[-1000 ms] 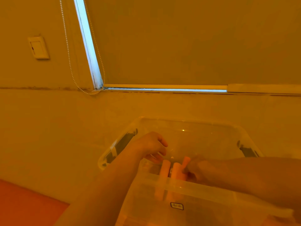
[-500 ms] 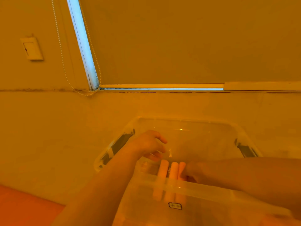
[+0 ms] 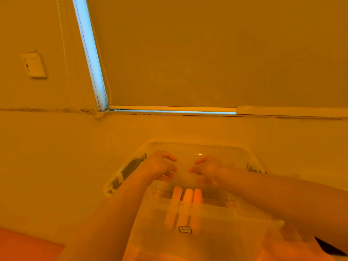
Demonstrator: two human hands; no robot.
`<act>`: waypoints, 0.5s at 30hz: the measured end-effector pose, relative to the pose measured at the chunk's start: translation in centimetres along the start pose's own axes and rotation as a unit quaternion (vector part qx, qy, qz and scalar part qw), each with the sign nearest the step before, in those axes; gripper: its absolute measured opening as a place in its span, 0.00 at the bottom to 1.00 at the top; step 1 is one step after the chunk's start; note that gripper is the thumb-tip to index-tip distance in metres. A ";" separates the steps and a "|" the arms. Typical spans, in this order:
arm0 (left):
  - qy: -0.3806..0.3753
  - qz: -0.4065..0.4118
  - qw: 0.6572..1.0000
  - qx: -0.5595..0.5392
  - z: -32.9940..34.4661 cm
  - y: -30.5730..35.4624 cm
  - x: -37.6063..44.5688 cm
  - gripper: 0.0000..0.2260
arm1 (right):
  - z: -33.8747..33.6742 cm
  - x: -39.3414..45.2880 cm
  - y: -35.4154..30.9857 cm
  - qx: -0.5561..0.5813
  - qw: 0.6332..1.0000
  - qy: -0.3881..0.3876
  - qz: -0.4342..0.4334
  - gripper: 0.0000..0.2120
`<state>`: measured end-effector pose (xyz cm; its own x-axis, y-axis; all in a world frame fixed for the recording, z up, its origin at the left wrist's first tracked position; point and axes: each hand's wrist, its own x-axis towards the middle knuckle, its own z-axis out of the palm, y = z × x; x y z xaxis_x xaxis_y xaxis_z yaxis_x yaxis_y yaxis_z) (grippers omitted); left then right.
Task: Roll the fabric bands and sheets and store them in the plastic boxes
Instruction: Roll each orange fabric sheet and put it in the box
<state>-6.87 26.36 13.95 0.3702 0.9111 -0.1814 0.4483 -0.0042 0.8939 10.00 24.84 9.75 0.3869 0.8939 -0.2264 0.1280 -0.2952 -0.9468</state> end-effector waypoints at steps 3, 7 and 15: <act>0.031 0.021 0.999 -0.028 0.7 1.5 -1.6 0.10 | -2.2 -3.3 -1.5 0.039 0.998 -0.023 -0.036 0.22; 0.038 0.050 0.997 -0.055 2.6 4.1 -5.1 0.11 | -5.0 -8.4 -3.1 0.112 0.990 -0.022 -0.077 0.23; 0.025 0.107 0.988 -0.104 7.8 7.6 -14.9 0.13 | -12.7 -19.5 -4.1 0.220 0.960 -0.010 -0.172 0.22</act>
<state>-2.66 9.53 20.28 0.3959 0.9175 0.0377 0.1856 -0.1201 0.9753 13.49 4.34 20.96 0.3731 0.9204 0.1172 -0.1548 0.1863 -0.9702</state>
